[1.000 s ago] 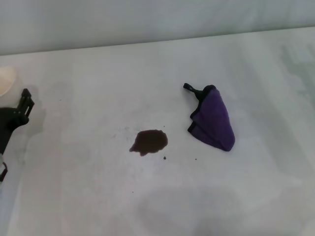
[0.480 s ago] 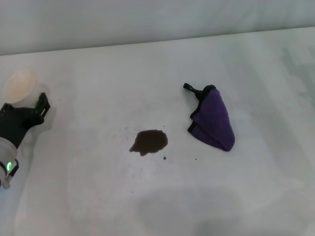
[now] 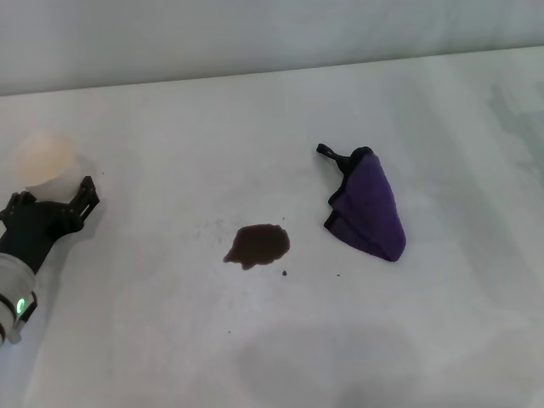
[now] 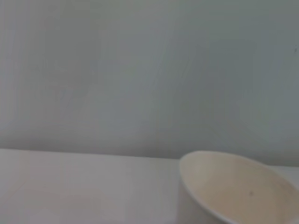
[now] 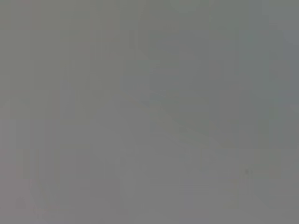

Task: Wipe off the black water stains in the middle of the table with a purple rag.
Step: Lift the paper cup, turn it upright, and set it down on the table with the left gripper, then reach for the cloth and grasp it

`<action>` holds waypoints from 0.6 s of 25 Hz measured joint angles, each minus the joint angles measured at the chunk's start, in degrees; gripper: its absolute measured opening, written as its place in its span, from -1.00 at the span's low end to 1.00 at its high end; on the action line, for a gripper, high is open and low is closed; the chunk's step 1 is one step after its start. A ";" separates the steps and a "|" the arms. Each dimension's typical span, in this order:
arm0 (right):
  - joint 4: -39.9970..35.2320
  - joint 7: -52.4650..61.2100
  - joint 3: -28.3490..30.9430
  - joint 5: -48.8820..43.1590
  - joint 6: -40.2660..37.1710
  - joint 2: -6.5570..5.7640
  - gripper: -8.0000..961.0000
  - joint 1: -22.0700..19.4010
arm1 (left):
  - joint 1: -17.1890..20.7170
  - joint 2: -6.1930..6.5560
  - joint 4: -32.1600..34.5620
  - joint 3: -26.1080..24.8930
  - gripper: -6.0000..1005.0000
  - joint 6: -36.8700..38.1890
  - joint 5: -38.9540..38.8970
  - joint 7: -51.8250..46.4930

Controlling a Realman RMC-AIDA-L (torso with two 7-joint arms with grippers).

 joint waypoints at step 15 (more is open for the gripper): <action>0.28 -0.01 0.00 0.00 0.37 0.16 0.74 0.03 | 4.29 0.18 0.75 -0.03 0.78 5.67 3.43 0.28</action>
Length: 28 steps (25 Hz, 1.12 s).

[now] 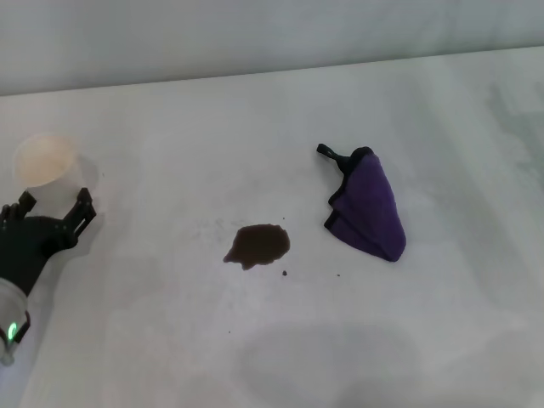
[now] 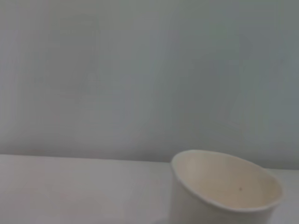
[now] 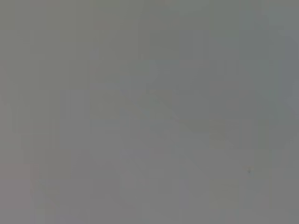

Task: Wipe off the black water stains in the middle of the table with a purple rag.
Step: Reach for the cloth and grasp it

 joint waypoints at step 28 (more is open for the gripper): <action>-45.67 68.64 -29.61 -47.33 -22.00 -4.40 0.70 -7.21 | 11.51 0.33 -1.29 -0.81 0.78 28.28 -3.29 -0.40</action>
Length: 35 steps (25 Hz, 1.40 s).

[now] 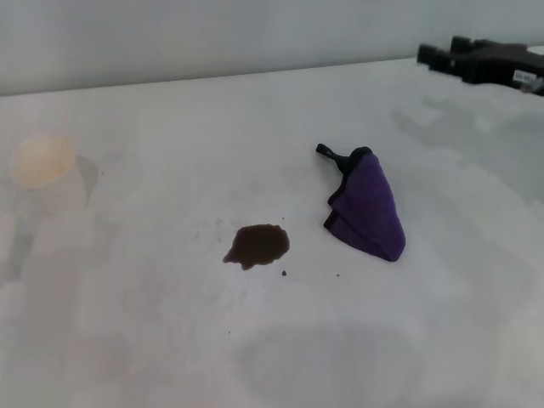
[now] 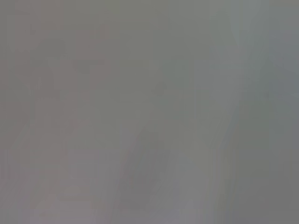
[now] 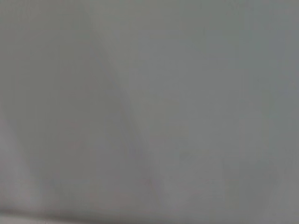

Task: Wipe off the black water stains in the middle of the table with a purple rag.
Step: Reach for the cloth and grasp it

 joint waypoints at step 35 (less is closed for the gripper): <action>-24.32 53.97 -27.47 -58.58 6.65 3.42 0.43 1.66 | -4.44 0.03 -0.24 -2.19 0.77 2.91 -0.66 -5.92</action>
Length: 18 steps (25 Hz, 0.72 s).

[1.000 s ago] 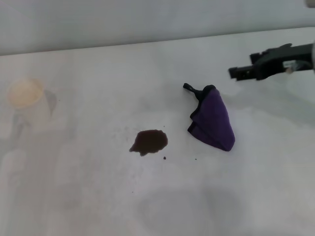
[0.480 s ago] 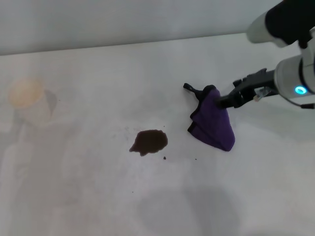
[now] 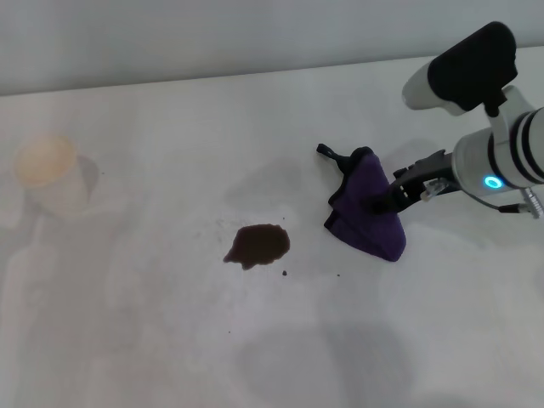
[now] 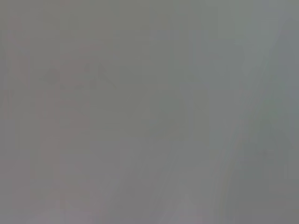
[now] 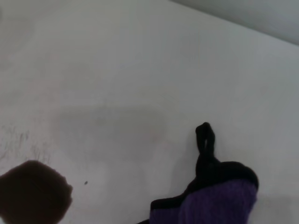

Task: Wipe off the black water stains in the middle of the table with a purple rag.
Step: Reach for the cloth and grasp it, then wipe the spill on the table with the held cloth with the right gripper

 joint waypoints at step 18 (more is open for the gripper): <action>5.57 1.87 1.34 3.00 1.23 0.19 -0.18 4.15 | 0.00 0.00 -0.74 -0.08 0.77 -1.19 -1.17 0.00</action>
